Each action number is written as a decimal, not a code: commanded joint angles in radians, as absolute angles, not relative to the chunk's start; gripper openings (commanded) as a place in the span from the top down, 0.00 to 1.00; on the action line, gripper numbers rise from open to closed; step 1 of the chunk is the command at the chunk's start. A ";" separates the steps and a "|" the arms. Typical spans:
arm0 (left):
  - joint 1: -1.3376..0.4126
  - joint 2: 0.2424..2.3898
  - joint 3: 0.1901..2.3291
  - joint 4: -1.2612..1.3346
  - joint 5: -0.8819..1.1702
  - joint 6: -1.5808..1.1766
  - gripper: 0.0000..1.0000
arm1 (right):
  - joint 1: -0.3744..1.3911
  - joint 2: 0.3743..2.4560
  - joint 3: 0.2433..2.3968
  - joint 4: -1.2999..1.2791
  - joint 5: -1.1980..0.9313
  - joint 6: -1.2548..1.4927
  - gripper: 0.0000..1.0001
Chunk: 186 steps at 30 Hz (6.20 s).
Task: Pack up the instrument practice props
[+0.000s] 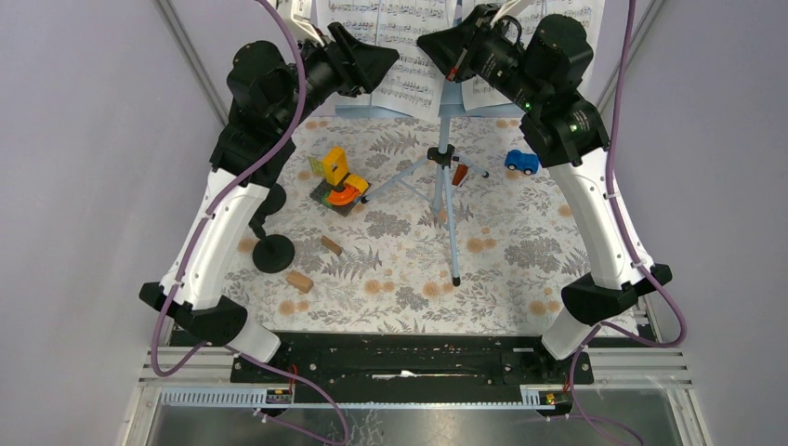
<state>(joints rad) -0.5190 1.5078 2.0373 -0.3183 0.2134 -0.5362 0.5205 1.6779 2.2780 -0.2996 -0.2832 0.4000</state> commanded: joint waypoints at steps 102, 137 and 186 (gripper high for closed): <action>-0.523 0.693 1.106 -0.562 0.026 -0.402 0.01 | 0.275 1.097 0.800 -0.449 0.465 0.456 0.96; -0.523 0.776 1.279 -0.617 -0.040 -0.412 0.01 | -0.383 1.236 0.813 -0.380 0.241 0.574 0.16; -0.723 1.552 2.266 -0.421 0.250 -0.497 0.04 | -0.383 1.242 1.885 -0.149 -0.942 0.880 0.19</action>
<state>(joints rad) -0.6743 1.5356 2.2272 -0.5415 0.3279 -0.4797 -0.3798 1.2003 1.8065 -0.2100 -0.8894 0.8181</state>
